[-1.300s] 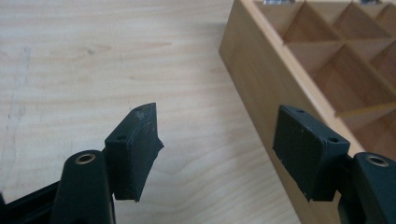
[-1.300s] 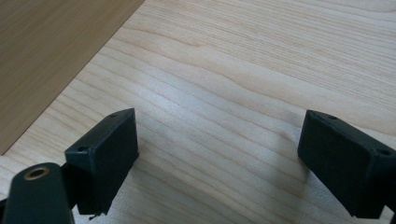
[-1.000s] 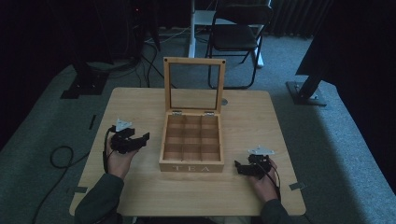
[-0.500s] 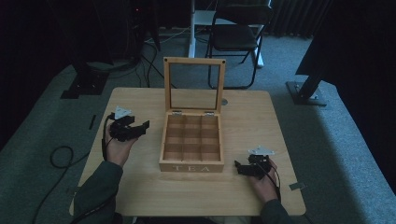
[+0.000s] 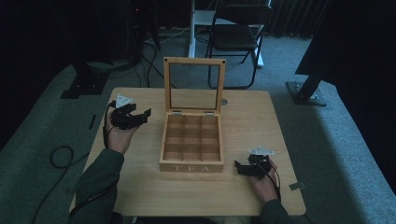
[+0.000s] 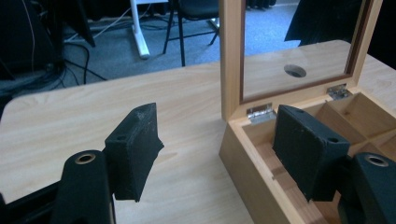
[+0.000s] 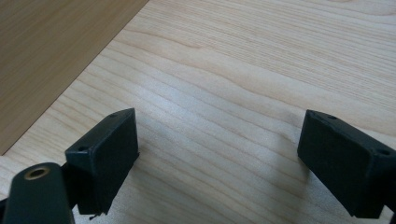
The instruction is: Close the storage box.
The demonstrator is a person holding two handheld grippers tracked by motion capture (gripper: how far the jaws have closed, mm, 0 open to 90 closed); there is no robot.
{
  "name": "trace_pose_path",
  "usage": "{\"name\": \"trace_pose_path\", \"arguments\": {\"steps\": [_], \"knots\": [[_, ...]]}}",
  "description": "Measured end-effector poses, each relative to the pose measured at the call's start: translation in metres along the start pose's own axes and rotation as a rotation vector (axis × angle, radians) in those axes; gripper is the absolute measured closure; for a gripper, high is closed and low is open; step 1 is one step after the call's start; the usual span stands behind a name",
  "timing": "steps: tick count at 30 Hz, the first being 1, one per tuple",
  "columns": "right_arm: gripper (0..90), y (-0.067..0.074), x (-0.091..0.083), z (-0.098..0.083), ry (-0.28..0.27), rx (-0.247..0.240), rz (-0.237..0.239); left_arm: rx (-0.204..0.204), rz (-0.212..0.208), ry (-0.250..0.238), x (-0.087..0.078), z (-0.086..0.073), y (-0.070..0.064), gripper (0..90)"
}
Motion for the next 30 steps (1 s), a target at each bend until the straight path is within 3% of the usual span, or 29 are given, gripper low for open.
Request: {"name": "trace_pose_path", "arguments": {"steps": [9, 15, 24, 30], "knots": [[11.9, 0.000, 0.000, 0.000, 0.000, 0.001, 0.000, 0.009, -0.020, -0.007, 0.015, 0.015, 0.000, 31.6], [11.9, 0.000, 0.000, 0.000, 0.000, 0.000, 0.000, 0.016, -0.067, -0.021, 0.023, 0.026, 0.000, 30.7], [11.9, 0.000, 0.000, 0.000, 0.000, 0.000, 0.000, 0.026, -0.070, 0.007, 0.038, 0.035, 0.001, 33.1], [11.9, 0.000, 0.000, 0.000, 0.000, 0.000, 0.000, 0.020, -0.052, -0.009, 0.048, 0.039, 0.003, 33.1]]}}
Point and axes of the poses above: each handheld gripper's, and its own axes: x roughly forward along the jaws, z roughly out of its top, y roughly to its left, the point moved 9 cm from there along x, roughly forward along the jaws, and after that the axes turned 9 degrees about -y, right-handed, at the moved point
